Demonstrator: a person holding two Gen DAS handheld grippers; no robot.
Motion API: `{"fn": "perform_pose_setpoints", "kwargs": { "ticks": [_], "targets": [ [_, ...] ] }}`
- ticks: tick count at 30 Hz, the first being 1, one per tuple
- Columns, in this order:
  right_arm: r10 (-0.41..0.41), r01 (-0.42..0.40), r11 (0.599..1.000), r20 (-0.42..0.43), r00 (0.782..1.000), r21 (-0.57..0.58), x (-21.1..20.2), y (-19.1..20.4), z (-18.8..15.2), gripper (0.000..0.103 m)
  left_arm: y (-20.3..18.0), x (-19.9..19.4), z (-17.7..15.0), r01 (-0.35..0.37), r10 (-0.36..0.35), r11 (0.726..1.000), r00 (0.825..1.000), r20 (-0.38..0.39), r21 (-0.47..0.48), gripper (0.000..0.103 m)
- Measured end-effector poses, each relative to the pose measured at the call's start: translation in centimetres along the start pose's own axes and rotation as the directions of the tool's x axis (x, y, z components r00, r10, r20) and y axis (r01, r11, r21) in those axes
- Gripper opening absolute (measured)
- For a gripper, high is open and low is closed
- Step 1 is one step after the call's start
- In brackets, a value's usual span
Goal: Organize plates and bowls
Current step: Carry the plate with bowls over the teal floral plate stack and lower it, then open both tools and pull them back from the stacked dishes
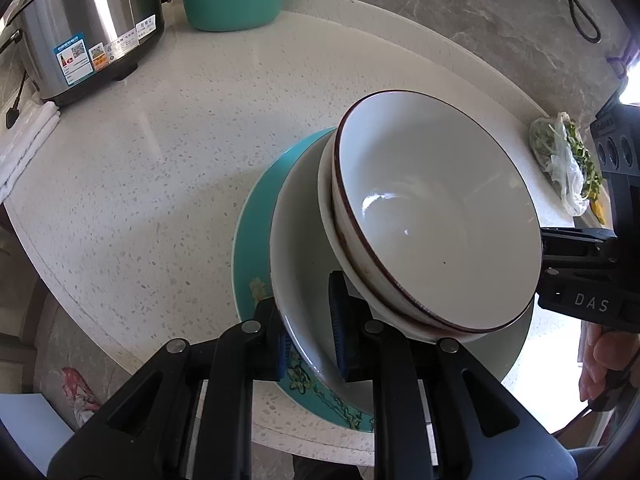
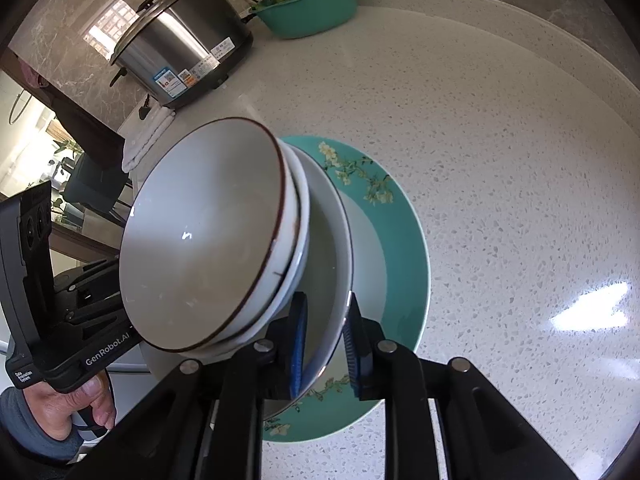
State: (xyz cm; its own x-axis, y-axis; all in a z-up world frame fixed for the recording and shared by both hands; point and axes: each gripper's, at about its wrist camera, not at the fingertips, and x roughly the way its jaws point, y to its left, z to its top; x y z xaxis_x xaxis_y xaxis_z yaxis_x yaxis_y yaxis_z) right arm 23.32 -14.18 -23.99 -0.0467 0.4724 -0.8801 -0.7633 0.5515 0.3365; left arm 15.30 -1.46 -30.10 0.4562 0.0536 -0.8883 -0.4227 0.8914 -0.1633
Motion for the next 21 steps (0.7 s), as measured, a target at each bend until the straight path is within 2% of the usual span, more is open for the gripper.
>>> {"fn": "perform_pose_setpoints", "kwargs": {
  "ticks": [8,11,14,16,18,19,20,21],
  "targets": [
    [-0.008,0.008,1.0,0.015,1.0,0.011,-0.3,0.2,-0.3,0.023,0.1,-0.8,-0.5,0.003,-0.002,1.0,1.0,0.026,-0.008,0.018],
    [-0.022,0.021,1.0,0.032,0.999,0.015,-1.0,0.2,-0.4,0.023,0.4,-1.2,-0.8,-0.007,0.008,1.0,0.999,0.035,-0.018,0.028],
    [-0.033,0.032,0.999,0.043,0.999,0.019,-1.8,0.0,-0.5,0.032,0.8,-2.0,-1.1,0.001,0.0,1.0,0.999,0.045,-0.028,0.034],
    [-0.045,0.044,0.999,0.053,0.998,0.022,-2.4,-0.1,-0.7,0.043,0.9,-3.0,-1.3,-0.008,0.009,1.0,0.998,0.057,-0.028,0.045],
    [-0.051,0.049,0.998,0.063,0.997,0.033,-3.1,-0.3,-1.1,0.051,1.2,-4.2,-1.5,-0.001,0.004,0.999,0.997,0.072,-0.043,0.064],
    [-0.054,0.051,0.998,0.068,0.996,0.042,-3.7,-0.4,-1.3,0.054,1.4,-4.9,-1.7,0.005,0.0,0.999,0.997,0.083,-0.051,0.07],
    [-0.059,0.056,0.997,0.072,0.996,0.046,-4.1,-0.4,-1.5,0.057,1.6,-5.6,-1.9,0.012,-0.007,0.998,0.996,0.093,-0.057,0.089],
    [-0.056,0.052,0.997,0.086,0.995,0.052,-4.7,-0.4,-1.9,0.071,1.7,-6.3,-2.1,0.022,-0.015,0.998,0.994,0.105,-0.062,0.103]
  ]
}}
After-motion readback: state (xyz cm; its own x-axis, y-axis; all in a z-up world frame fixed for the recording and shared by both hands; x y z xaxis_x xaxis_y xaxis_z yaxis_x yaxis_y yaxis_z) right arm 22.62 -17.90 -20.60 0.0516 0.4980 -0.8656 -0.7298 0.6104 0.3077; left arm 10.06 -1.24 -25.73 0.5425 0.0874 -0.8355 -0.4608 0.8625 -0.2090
